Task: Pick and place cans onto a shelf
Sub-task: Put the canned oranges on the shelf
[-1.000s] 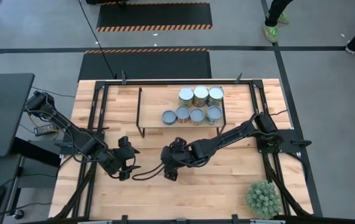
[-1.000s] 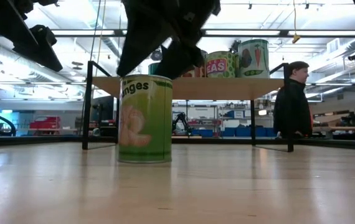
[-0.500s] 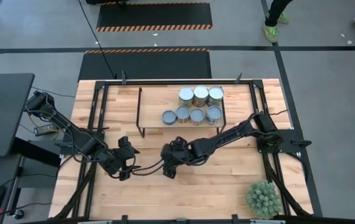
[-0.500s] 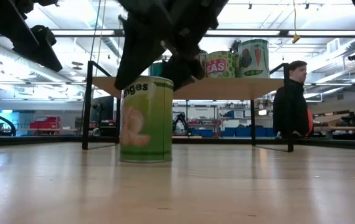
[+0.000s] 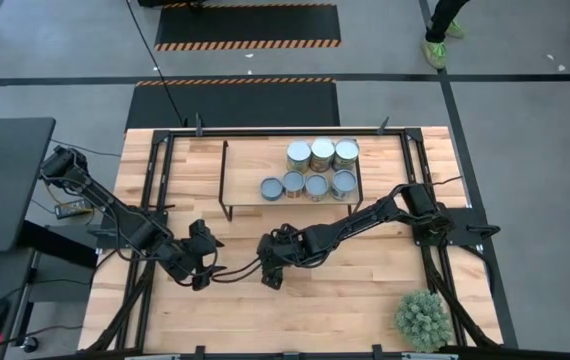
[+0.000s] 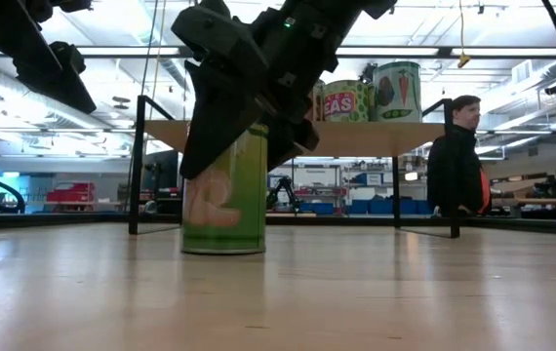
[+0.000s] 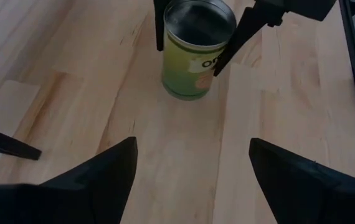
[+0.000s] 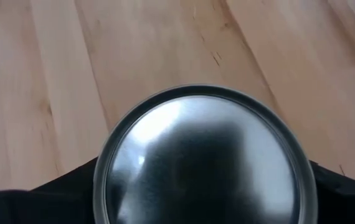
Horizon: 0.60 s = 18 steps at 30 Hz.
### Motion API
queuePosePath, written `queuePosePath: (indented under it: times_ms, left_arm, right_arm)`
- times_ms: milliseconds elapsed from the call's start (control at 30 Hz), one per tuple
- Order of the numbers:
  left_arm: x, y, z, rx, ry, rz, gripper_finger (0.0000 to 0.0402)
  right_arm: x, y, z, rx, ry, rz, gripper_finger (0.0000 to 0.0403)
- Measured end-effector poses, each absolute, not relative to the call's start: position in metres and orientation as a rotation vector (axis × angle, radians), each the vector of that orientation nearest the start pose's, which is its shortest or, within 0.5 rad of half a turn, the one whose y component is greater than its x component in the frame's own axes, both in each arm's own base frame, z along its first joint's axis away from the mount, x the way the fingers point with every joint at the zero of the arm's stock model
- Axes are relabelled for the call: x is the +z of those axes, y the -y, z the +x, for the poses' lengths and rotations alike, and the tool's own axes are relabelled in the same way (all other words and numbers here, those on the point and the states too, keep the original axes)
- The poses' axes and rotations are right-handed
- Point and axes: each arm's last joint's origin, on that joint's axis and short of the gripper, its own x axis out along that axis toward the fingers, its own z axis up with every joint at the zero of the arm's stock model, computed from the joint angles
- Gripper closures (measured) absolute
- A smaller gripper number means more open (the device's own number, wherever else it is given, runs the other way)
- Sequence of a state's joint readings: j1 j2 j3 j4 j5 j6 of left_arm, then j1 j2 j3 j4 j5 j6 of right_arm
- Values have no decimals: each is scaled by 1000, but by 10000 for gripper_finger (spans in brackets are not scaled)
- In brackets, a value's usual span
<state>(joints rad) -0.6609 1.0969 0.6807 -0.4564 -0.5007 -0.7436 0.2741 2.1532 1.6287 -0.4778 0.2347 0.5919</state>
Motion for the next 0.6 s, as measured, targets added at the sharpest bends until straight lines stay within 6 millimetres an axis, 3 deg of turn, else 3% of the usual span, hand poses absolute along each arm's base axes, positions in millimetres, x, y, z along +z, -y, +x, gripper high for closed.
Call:
queuePosePath:
  times_ms: [167, 333, 600]
  left_arm:
    - [223, 116, 172, 125, -730, -225, 88]
    - [220, 115, 169, 139, -764, -205, 89]
    - [227, 118, 160, 130, -724, -213, 89]
  right_arm:
    - [177, -116, 443, -220, -960, 266, 86]
    - [197, -118, 448, -133, -945, 156, 86]
    - [255, -118, 455, 101, -948, -90, 86]
